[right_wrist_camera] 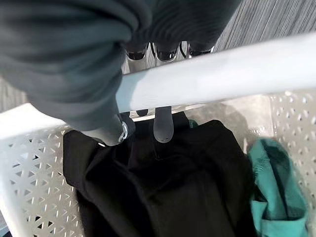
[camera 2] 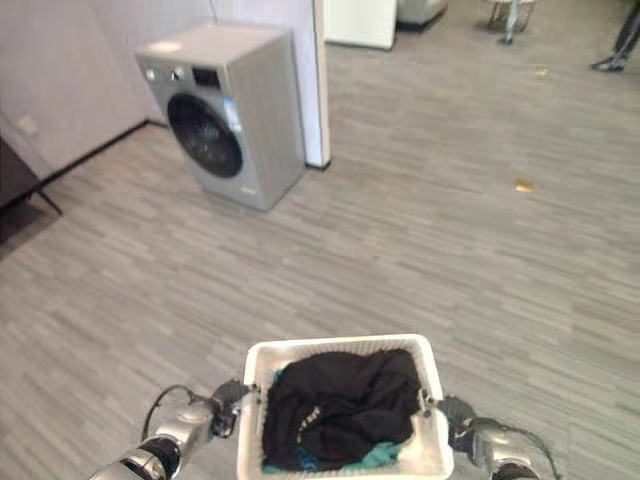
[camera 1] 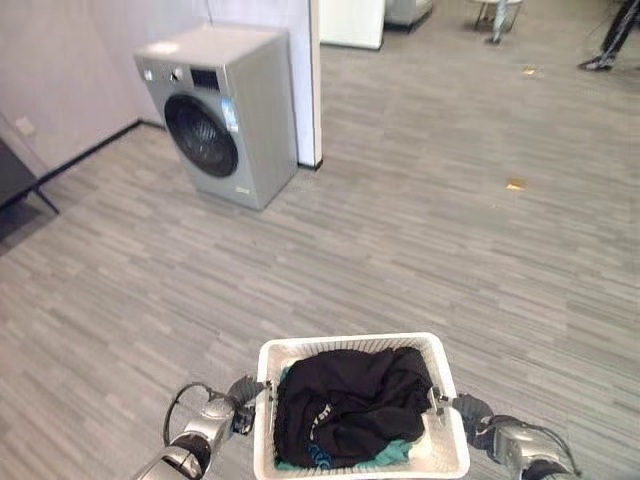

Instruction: Grab the laundry basket,head to the washer,open it,put in the laundry and shut it.

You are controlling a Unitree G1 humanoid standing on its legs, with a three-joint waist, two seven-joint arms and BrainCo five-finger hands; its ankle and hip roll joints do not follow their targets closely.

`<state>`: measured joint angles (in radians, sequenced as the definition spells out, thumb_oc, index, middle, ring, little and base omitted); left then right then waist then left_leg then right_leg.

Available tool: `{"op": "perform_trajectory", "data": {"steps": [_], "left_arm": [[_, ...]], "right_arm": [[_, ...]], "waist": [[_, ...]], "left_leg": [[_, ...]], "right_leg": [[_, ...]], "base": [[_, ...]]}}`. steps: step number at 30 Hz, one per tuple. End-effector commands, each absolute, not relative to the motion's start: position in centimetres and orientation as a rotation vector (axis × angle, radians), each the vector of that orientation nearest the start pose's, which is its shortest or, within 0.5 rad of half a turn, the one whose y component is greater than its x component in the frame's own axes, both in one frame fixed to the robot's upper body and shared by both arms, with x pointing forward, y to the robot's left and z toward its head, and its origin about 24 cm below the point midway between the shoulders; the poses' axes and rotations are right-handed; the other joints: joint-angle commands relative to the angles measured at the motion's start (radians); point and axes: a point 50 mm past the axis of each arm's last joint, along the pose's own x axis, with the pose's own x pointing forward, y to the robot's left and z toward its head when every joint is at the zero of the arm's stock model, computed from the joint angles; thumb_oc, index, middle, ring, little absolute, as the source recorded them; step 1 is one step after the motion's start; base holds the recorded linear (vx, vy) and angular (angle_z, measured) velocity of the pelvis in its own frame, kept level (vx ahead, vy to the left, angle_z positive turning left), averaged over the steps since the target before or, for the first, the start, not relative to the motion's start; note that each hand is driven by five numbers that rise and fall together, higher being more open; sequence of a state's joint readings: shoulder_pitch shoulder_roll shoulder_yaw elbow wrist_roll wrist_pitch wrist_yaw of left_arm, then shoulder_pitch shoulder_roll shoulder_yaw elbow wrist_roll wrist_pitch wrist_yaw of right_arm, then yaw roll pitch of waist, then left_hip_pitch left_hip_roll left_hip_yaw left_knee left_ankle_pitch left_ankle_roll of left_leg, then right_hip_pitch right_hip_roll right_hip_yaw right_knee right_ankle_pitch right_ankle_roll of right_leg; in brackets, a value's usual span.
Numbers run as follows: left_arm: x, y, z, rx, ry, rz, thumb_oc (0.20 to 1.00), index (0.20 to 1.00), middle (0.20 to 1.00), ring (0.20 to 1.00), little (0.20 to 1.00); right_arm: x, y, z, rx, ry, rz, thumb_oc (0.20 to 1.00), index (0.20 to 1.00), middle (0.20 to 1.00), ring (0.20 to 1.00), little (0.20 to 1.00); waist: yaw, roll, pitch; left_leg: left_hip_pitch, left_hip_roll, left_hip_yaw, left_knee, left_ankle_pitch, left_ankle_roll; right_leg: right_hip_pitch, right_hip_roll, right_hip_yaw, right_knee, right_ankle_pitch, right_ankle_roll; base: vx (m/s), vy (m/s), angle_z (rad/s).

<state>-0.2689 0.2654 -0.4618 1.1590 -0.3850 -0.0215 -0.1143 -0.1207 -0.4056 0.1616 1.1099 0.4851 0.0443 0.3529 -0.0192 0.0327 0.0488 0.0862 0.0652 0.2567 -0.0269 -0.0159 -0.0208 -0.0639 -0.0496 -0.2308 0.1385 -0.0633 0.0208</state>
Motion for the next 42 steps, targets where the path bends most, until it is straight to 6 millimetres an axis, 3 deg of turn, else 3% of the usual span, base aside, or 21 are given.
{"op": "perform_trajectory", "data": {"steps": [1,3,7,9,11,14,23,29,30,31,32,35,36,37,38,40,41,42], "left_arm": [[17.7,20.1,-13.7,0.066,0.992,-0.132,0.2,0.2,0.2,0.2,0.2],[17.2,20.4,-13.9,0.067,1.01,-0.122,0.2,0.2,0.2,0.2,0.2],[18.0,19.8,-13.7,0.093,0.999,-0.154,0.2,0.2,0.2,0.2,0.2],[19.0,19.1,-13.3,0.11,0.973,-0.182,0.2,0.2,0.2,0.2,0.2],[19.0,19.1,-13.3,0.11,0.973,-0.182,0.2,0.2,0.2,0.2,0.2],[18.8,19.0,-13.4,0.107,0.972,-0.175,0.2,0.2,0.2,0.2,0.2],[18.4,19.7,-13.5,0.106,0.97,-0.15,0.2,0.2,0.2,0.2,0.2],[19.1,20.1,-13.0,0.113,0.937,-0.133,0.2,0.2,0.2,0.2,0.2],[19.0,20.0,-13.0,0.119,0.942,-0.142,0.2,0.2,0.2,0.2,0.2],[19.0,20.0,-13.0,0.119,0.942,-0.142,0.2,0.2,0.2,0.2,0.2],[19.1,20.2,-12.9,0.123,0.936,-0.138,0.2,0.2,0.2,0.2,0.2],[19.4,20.5,-12.8,0.129,0.933,-0.129,0.2,0.2,0.2,0.2,0.2],[19.5,20.5,-12.7,0.129,0.93,-0.128,0.2,0.2,0.2,0.2,0.2],[19.5,20.5,-12.7,0.129,0.93,-0.128,0.2,0.2,0.2,0.2,0.2],[20.1,20.4,-12.4,0.133,0.912,-0.126,0.2,0.2,0.2,0.2,0.2],[20.4,20.4,-12.2,0.128,0.9,-0.12,0.2,0.2,0.2,0.2,0.2],[21.2,20.5,-11.8,0.125,0.874,-0.102,0.2,0.2,0.2,0.2,0.2],[21.4,20.3,-11.7,0.12,0.867,-0.102,0.2,0.2,0.2,0.2,0.2]], "right_arm": [[9.2,-24.1,-15.1,0.316,1.191,0.104,0.2,0.2,0.2,0.2,0.2],[8.9,-24.0,-15.1,0.311,1.2,0.112,0.2,0.2,0.2,0.2,0.2],[8.4,-24.3,-15.2,0.318,1.221,0.094,0.2,0.2,0.2,0.2,0.2],[8.5,-24.7,-15.2,0.321,1.219,0.07,0.2,0.2,0.2,0.2,0.2],[8.5,-24.7,-15.2,0.321,1.219,0.07,0.2,0.2,0.2,0.2,0.2],[9.1,-24.5,-15.1,0.337,1.198,0.066,0.2,0.2,0.2,0.2,0.2],[10.4,-23.6,-14.9,0.303,1.171,0.14,0.2,0.2,0.2,0.2,0.2],[12.2,-23.3,-14.2,0.28,1.109,0.182,0.2,0.2,0.2,0.2,0.2],[12.4,-23.3,-14.2,0.272,1.105,0.186,0.2,0.2,0.2,0.2,0.2],[12.4,-23.3,-14.2,0.272,1.105,0.186,0.2,0.2,0.2,0.2,0.2],[12.5,-23.3,-14.0,0.285,1.088,0.181,0.2,0.2,0.2,0.2,0.2],[12.8,-23.2,-13.9,0.293,1.072,0.182,0.2,0.2,0.2,0.2,0.2],[12.9,-23.5,-13.7,0.298,1.062,0.172,0.2,0.2,0.2,0.2,0.2],[12.9,-23.5,-13.7,0.298,1.062,0.172,0.2,0.2,0.2,0.2,0.2],[13.4,-23.7,-13.4,0.274,1.035,0.176,0.2,0.2,0.2,0.2,0.2],[13.4,-23.8,-13.2,0.256,1.022,0.184,0.2,0.2,0.2,0.2,0.2],[13.5,-24.0,-12.7,0.213,0.994,0.212,0.2,0.2,0.2,0.2,0.2],[13.2,-24.1,-12.6,0.209,0.989,0.219,0.2,0.2,0.2,0.2,0.2]], "waist": [[-0.023,-0.035,-0.006],[-0.021,-0.037,-0.003],[-0.022,-0.048,0.012],[-0.049,-0.058,0.015],[-0.049,-0.058,0.015],[-0.054,-0.045,0.008],[-0.027,-0.048,-0.006],[-0.022,-0.038,0.007],[-0.029,-0.034,0.008],[-0.029,-0.034,0.008],[-0.047,-0.026,0.01],[-0.049,-0.03,0.017],[-0.065,-0.038,0.023],[-0.065,-0.038,0.023],[-0.096,-0.054,0.037],[-0.108,-0.053,0.045],[-0.143,-0.06,0.056],[-0.156,-0.06,0.059]], "left_leg": [[-0.032,-0.018,-0.047,-0.047,0.103,-0.031],[-0.034,-0.019,-0.051,-0.045,0.104,-0.032],[-0.079,-0.014,-0.05,-0.009,0.109,-0.043],[-0.114,0.021,0.06,0.051,0.091,-0.052],[-0.116,0.022,0.06,0.053,0.09,-0.053],[-0.091,-0.007,0.078,0.055,0.05,-0.028],[-0.038,-0.067,0.086,-0.026,0.044,0.014],[-0.017,-0.09,0.083,-0.06,0.041,0.042],[-0.007,-0.092,0.073,-0.06,0.039,0.046],[-0.007,-0.092,0.073,-0.06,0.039,0.046],[0.0,-0.083,0.049,-0.06,0.059,0.038],[0.016,-0.077,0.055,-0.06,0.054,0.027],[0.034,-0.083,0.042,-0.058,0.036,0.019],[0.034,-0.083,0.042,-0.058,0.036,0.019],[0.067,-0.094,0.021,-0.057,0.014,0.011],[0.084,-0.092,0.009,-0.056,0.0,0.007],[0.117,-0.094,-0.017,-0.058,-0.015,0.0],[0.136,-0.094,-0.029,-0.059,-0.027,-0.004]], "right_leg": [[0.111,-0.036,0.022,-0.167,0.113,0.088],[0.113,-0.034,0.019,-0.174,0.115,0.089],[0.106,-0.045,-0.009,-0.176,0.123,0.089],[0.1,-0.069,-0.059,-0.174,0.124,0.091],[0.099,-0.069,-0.059,-0.174,0.124,0.091],[0.127,-0.093,-0.055,-0.162,0.118,0.106],[0.115,-0.152,-0.031,-0.103,0.168,0.149],[0.04,-0.192,-0.033,0.081,0.203,0.151],[0.022,-0.157,-0.014,0.136,0.184,0.148],[0.021,-0.157,-0.014,0.137,0.183,0.148],[-0.037,-0.066,0.05,0.137,0.132,0.124],[-0.049,-0.072,0.009,0.072,0.123,0.117],[-0.091,-0.059,0.028,-0.024,0.164,0.123],[-0.092,-0.058,0.028,-0.024,0.164,0.123],[-0.153,-0.041,0.107,-0.089,0.223,0.141],[-0.174,-0.04,0.127,-0.11,0.244,0.151],[-0.224,-0.032,0.182,-0.141,0.275,0.161],[-0.232,-0.028,0.189,-0.142,0.282,0.164]], "base": [[0.04,-0.014,0.02],[0.0,-0.005,0.02],[-0.06,0.0,0.11],[-0.09,0.052,0.55],[0.01,0.047,0.9],[0.13,0.189,0.41],[0.11,0.176,-0.09],[0.08,0.156,0.02],[0.12,0.122,-0.07],[0.19,0.086,-0.07],[0.16,0.018,-0.01],[0.16,-0.026,0.2],[0.21,-0.072,0.25],[0.35,-0.12,0.07],[0.29,-0.089,-0.01],[0.31,-0.088,0.27],[0.34,-0.098,0.55],[0.45,-0.143,0.58]]}}
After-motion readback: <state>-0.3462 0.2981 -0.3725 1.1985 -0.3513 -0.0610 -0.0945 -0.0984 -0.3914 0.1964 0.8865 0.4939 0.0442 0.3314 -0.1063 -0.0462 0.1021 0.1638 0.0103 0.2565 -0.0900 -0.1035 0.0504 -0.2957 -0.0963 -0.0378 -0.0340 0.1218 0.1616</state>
